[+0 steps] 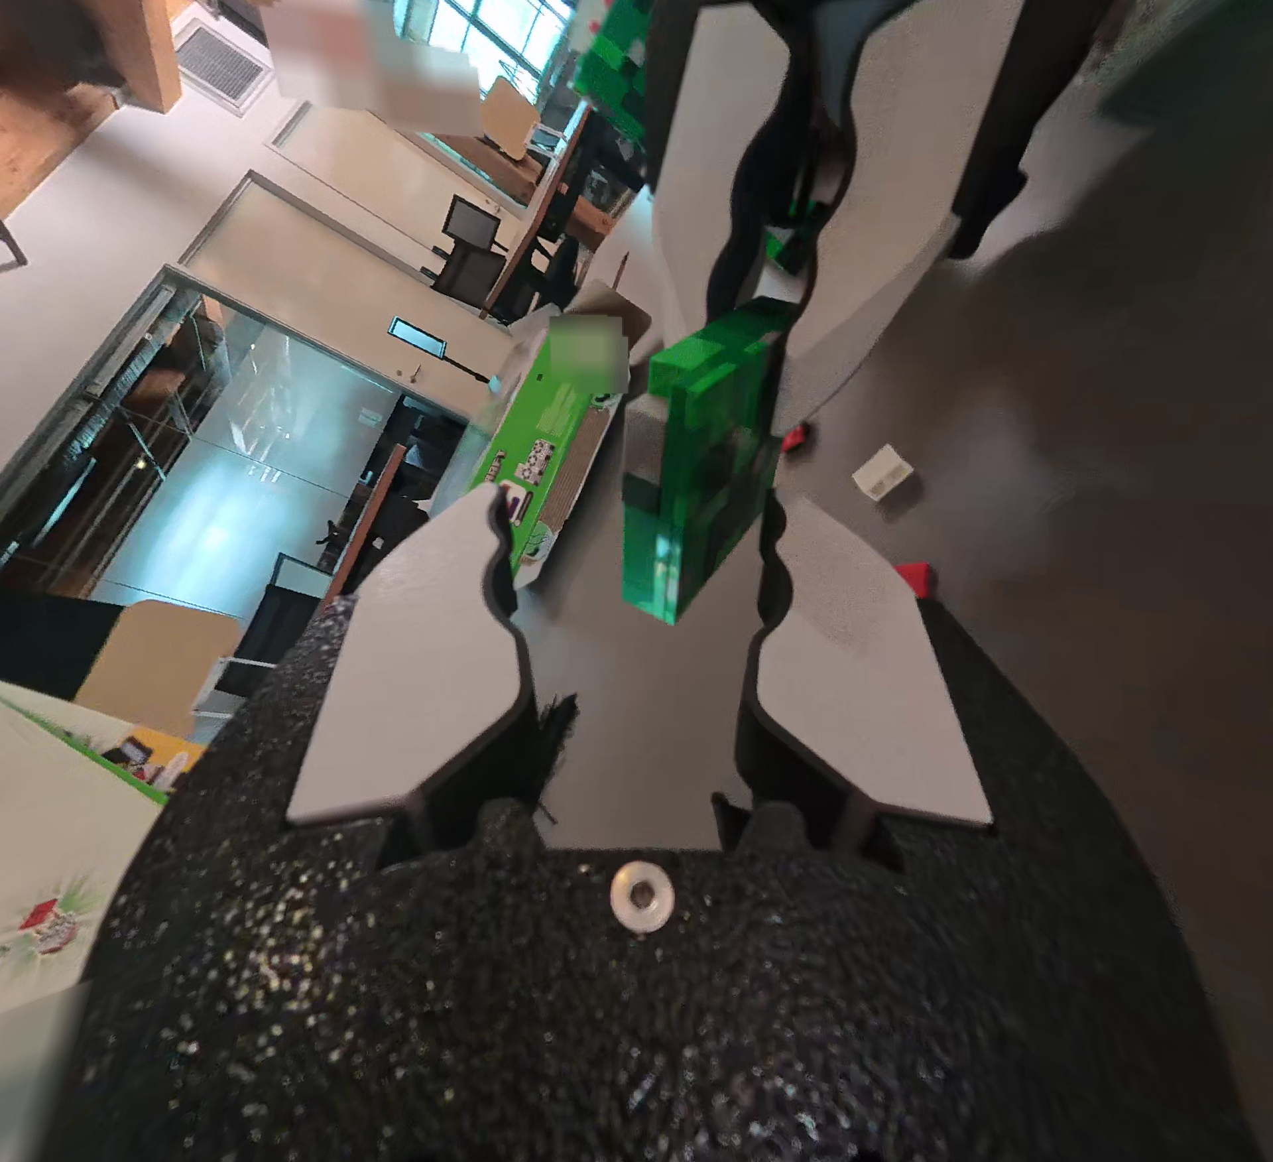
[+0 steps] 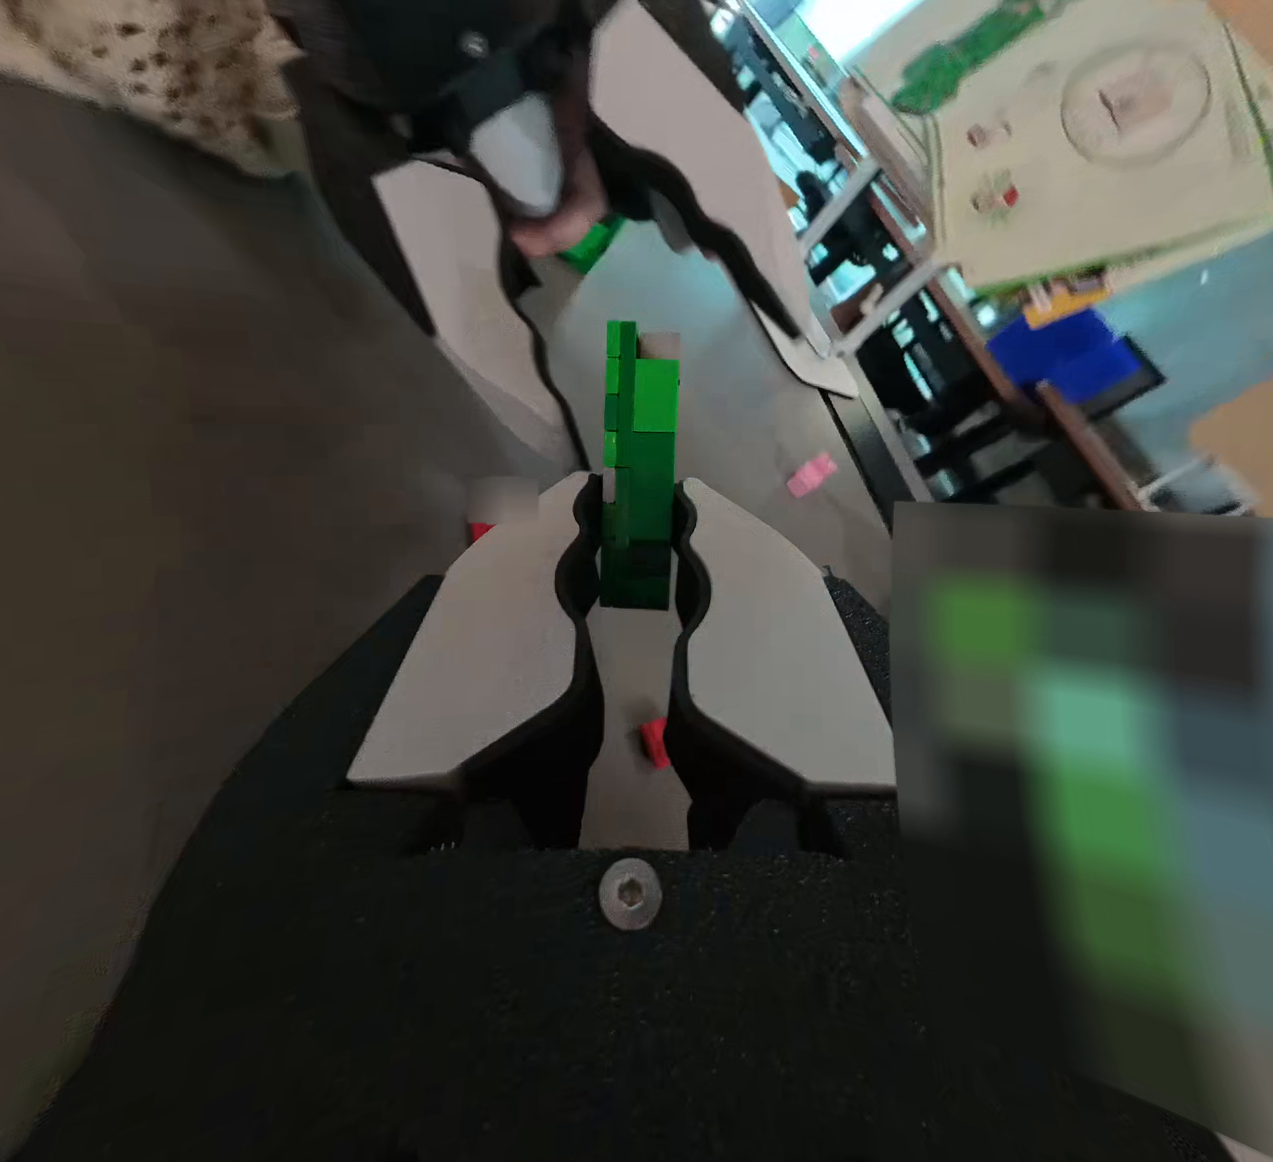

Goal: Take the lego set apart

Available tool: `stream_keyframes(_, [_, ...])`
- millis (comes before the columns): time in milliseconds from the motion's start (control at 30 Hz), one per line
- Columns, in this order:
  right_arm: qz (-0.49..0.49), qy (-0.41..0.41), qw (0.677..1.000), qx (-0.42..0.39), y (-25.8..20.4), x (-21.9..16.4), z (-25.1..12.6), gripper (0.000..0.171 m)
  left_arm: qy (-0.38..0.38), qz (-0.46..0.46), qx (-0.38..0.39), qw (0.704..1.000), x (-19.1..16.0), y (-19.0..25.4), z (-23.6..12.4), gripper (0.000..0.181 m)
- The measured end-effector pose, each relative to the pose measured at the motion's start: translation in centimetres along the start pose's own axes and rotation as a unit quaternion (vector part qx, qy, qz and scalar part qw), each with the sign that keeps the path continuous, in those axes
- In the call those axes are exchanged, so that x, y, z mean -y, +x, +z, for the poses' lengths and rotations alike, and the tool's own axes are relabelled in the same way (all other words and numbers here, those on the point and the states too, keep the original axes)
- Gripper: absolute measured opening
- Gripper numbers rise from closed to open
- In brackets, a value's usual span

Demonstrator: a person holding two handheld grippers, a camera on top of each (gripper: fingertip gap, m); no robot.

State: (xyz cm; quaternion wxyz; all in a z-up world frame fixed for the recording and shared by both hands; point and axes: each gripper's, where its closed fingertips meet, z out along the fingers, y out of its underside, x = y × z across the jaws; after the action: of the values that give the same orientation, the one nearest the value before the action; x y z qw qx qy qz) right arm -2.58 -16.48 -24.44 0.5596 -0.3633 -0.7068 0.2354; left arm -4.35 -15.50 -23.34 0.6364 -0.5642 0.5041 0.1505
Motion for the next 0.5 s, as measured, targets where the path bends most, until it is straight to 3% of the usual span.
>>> stream_keyframes(133, [-0.089, -0.006, 0.996, -0.004, -1.2, 0.7, 0.5, 0.017, -0.008, 0.087, -0.024, 0.996, -0.2, 2.0, 0.1, 0.032])
stream_keyframes(400, [-0.172, -0.048, 0.983, -0.038, -1.2, -0.6, 0.9, 0.019, -0.057, 0.108, -0.039, 0.992, -1.6, 2.6, 0.7, 0.017])
stream_keyframes(500, [-0.161, -0.018, 0.987, -0.021, -1.9, 0.4, 0.8, 0.022, -0.093, 0.151, -0.024, 0.984, -2.2, 2.3, 0.9, 0.016])
